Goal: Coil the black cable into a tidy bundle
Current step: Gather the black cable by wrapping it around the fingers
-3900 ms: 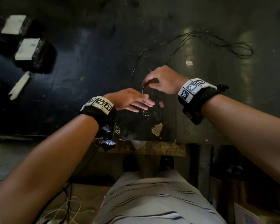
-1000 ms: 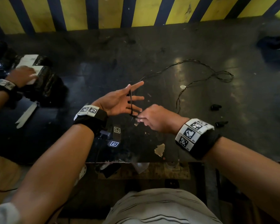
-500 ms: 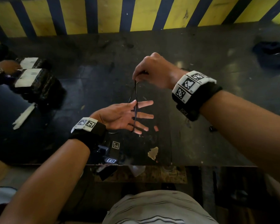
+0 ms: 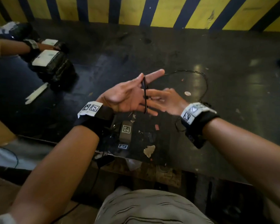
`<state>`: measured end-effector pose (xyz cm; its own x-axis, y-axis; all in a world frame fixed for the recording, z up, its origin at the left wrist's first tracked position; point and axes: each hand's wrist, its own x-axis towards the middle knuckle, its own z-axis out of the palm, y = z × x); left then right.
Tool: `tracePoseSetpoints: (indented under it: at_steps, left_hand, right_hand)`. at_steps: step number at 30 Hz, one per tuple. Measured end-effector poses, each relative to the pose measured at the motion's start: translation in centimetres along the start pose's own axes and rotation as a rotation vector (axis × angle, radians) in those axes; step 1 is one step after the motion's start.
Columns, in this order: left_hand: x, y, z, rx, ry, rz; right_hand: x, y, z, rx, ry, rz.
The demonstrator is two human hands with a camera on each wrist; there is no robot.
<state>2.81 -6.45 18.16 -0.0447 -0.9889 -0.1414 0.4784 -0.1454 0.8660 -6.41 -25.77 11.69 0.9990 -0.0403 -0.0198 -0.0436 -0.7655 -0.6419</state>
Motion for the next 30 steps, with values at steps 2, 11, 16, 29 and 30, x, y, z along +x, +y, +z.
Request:
tracePoseSetpoints:
  at_steps: [2,11,16,29,30]
  left_hand:
    - [0.8,0.4,-0.2,0.038,0.06,0.031]
    - [1.3,0.3,-5.3,0.099,0.317,0.025]
    - [0.1,0.9,-8.1,0.111,0.393,-0.064]
    - [-4.2,0.9,-11.7,0.107,0.179,-0.371]
    - [-4.6,1.0,-11.7,0.1,0.151,-0.367]
  right_hand:
    - [-1.5,0.0,2.8,0.058,-0.072,-0.016]
    - [-3.5,-2.5,5.2,0.159,-0.125,-0.048]
    - [-2.7,-5.2,3.2,0.001,-0.107,-0.087]
    - [6.3,-13.4,-4.8,-0.412,0.139,-0.045]
    - [6.9,-13.6,-5.0,-0.424,0.148,-0.04]
